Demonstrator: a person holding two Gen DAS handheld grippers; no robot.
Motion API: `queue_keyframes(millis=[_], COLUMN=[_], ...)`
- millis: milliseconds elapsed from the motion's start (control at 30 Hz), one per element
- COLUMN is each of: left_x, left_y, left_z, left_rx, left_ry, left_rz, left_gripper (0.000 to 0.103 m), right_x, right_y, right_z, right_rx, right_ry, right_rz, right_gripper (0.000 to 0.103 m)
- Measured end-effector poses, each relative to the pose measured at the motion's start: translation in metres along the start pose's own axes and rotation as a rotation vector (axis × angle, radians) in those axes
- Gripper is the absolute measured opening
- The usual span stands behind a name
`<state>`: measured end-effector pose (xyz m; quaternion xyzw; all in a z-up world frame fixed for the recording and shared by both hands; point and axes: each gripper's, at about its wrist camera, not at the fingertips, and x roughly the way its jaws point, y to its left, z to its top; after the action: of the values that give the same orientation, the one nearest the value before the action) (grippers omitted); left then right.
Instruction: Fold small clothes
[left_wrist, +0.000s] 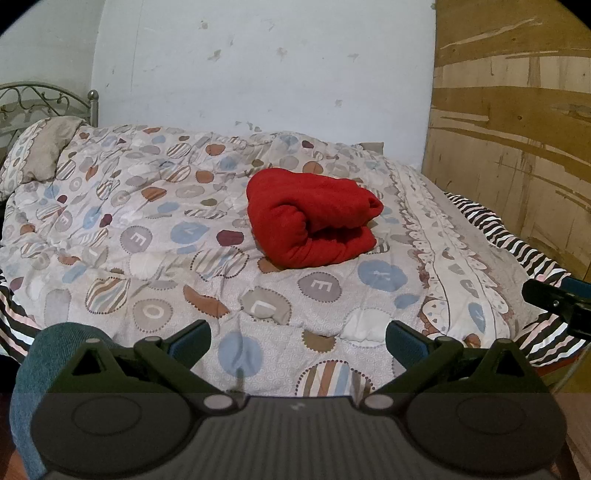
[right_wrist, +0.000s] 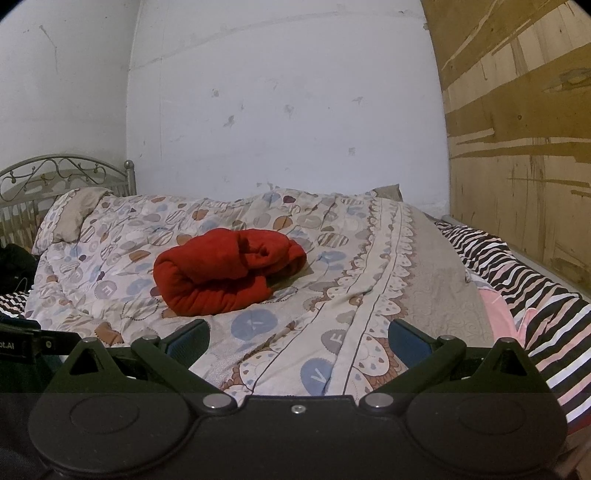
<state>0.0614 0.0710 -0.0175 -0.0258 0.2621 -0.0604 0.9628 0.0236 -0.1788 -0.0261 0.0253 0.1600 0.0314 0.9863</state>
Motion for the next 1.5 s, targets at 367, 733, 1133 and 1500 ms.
queue_keyframes(millis=[367,733,1133,1500], left_x=[-0.0001,0.0000,-0.0019,-0.0017], left_y=[0.0003,0.0001,0.0020,0.0021], left_z=[0.0002,0.0005,-0.0039,-0.0035], left_rx=[0.000,0.000,0.003,0.002], left_ry=[0.001,0.001,-0.002,0.001], left_rz=[0.001,0.002,0.015,0.015], left_gripper=[0.102,0.102,0.102,0.102], right_x=[-0.0002,0.0000,-0.0046,-0.0034], right_y=[0.0007,0.0010,-0.0012,-0.0033], right_z=[0.0002,0.0006,0.0011,0.0031], right_rx=[-0.001,-0.001,-0.002,0.004], right_ry=[0.000,0.002,-0.016,-0.010], right_rz=[0.000,0.000,0.000,0.003], right_gripper=[0.103,0.103,0.103,0.103])
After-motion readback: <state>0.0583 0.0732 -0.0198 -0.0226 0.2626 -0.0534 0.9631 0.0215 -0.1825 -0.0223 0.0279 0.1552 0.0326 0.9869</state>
